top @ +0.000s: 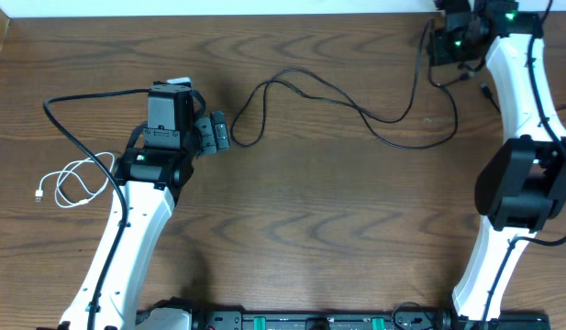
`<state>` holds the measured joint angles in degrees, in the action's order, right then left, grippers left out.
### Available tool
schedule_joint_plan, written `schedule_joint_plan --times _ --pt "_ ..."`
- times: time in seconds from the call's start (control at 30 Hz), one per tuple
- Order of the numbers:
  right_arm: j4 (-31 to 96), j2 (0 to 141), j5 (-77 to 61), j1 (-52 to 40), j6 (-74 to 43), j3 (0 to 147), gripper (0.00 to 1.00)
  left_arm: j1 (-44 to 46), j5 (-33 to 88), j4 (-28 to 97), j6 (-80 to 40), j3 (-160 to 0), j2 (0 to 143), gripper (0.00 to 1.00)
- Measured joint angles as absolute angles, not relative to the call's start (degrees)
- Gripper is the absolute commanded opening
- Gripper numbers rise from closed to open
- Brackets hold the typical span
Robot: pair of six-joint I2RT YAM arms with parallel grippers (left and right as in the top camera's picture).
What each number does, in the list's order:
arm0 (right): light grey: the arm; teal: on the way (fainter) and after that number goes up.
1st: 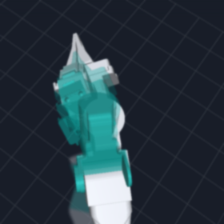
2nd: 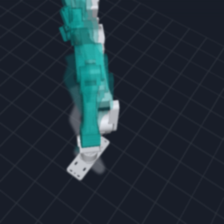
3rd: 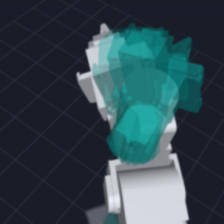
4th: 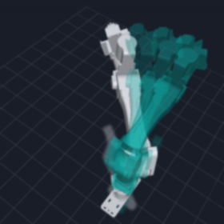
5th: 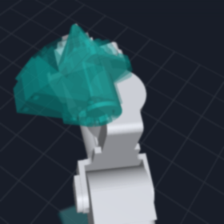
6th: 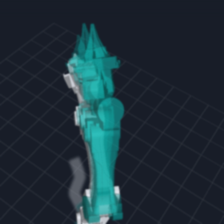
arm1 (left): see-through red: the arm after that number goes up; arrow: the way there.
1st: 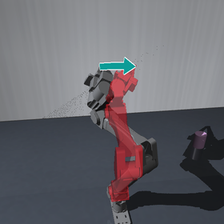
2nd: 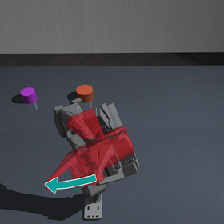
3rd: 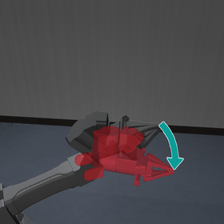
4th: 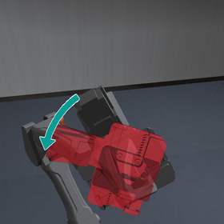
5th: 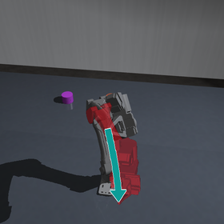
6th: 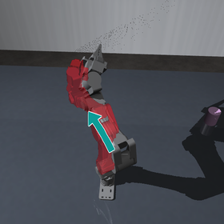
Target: Untangle cables
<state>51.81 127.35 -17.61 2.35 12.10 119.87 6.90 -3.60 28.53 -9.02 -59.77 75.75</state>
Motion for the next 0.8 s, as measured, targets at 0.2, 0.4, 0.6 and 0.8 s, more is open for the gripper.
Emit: schedule_joint_plan --times 0.2,0.4,0.6,0.8 --pt "51.20 127.35 -19.77 -3.90 15.90 119.87 0.01 6.90 -3.62 28.53 -9.02 -59.77 75.75 0.98" --pt "51.24 127.35 -19.68 -13.82 23.92 119.85 0.41 6.90 -3.62 28.53 -9.04 -59.77 75.75 0.98" --pt "52.12 127.35 -14.79 -17.63 27.99 119.46 0.86 6.90 -3.62 28.53 -9.02 -59.77 75.75 0.98" --pt "53.87 127.35 -10.17 -17.21 28.42 119.35 0.90 6.90 -3.62 28.53 -9.04 -59.77 75.75 0.98"
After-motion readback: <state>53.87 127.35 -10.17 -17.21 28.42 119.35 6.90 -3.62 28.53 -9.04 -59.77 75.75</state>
